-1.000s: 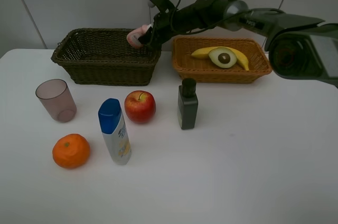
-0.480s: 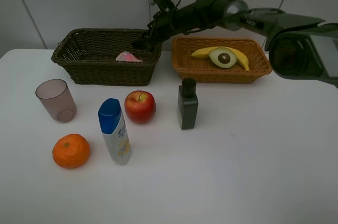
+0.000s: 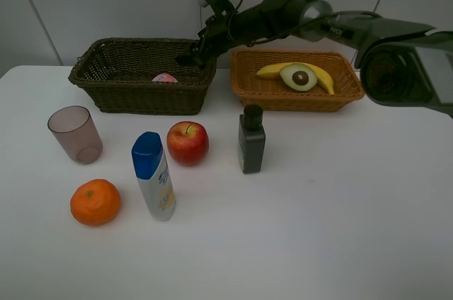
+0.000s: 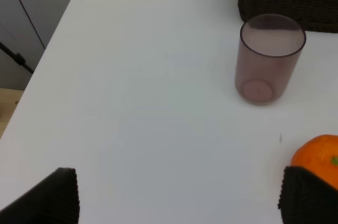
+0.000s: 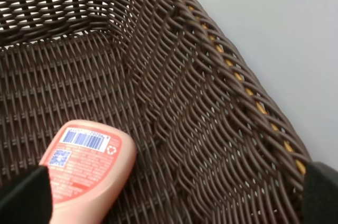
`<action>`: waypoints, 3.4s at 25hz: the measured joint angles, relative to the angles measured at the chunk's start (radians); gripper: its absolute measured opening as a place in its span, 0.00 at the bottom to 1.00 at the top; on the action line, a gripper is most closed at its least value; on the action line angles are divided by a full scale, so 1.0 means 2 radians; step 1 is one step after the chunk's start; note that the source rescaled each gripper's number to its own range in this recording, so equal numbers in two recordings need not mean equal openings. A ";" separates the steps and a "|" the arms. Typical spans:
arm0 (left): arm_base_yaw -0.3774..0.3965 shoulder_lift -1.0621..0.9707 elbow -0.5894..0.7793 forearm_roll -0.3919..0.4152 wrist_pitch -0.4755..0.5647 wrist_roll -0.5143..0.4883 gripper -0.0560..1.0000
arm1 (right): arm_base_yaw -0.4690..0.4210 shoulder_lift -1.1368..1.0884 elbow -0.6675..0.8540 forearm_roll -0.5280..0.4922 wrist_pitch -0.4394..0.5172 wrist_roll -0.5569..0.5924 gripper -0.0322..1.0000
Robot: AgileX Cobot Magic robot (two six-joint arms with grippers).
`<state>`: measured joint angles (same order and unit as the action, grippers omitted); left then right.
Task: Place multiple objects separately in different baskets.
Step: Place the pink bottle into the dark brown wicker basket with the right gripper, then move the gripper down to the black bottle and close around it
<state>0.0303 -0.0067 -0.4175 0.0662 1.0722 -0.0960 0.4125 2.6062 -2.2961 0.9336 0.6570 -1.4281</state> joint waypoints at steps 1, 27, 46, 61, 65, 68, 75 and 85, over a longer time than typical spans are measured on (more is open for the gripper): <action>0.000 0.000 0.000 0.000 0.000 0.000 1.00 | 0.000 0.000 0.000 -0.001 0.000 0.000 1.00; 0.000 0.000 0.000 0.000 0.000 0.000 1.00 | 0.007 -0.159 -0.001 -0.346 0.230 0.493 1.00; 0.000 0.000 0.000 0.000 0.000 0.000 1.00 | 0.072 -0.243 0.127 -0.501 0.280 0.767 1.00; 0.000 0.000 0.000 0.000 0.000 0.000 1.00 | 0.096 -0.285 0.300 -0.498 0.284 0.808 1.00; 0.000 0.000 0.000 0.000 0.000 0.000 1.00 | 0.096 -0.285 0.322 -0.496 0.281 0.810 1.00; 0.000 0.000 0.000 0.000 0.000 0.000 1.00 | 0.100 -0.285 0.342 -0.493 0.258 0.811 1.00; 0.000 0.000 0.000 0.000 0.000 0.000 1.00 | 0.103 -0.285 0.378 -0.467 0.202 0.811 1.00; 0.000 0.000 0.000 0.000 0.000 0.000 1.00 | 0.103 -0.264 0.382 -0.467 0.186 0.811 1.00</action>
<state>0.0303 -0.0067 -0.4175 0.0662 1.0722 -0.0960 0.6189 2.0786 -1.5321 0.0000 1.0287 0.1945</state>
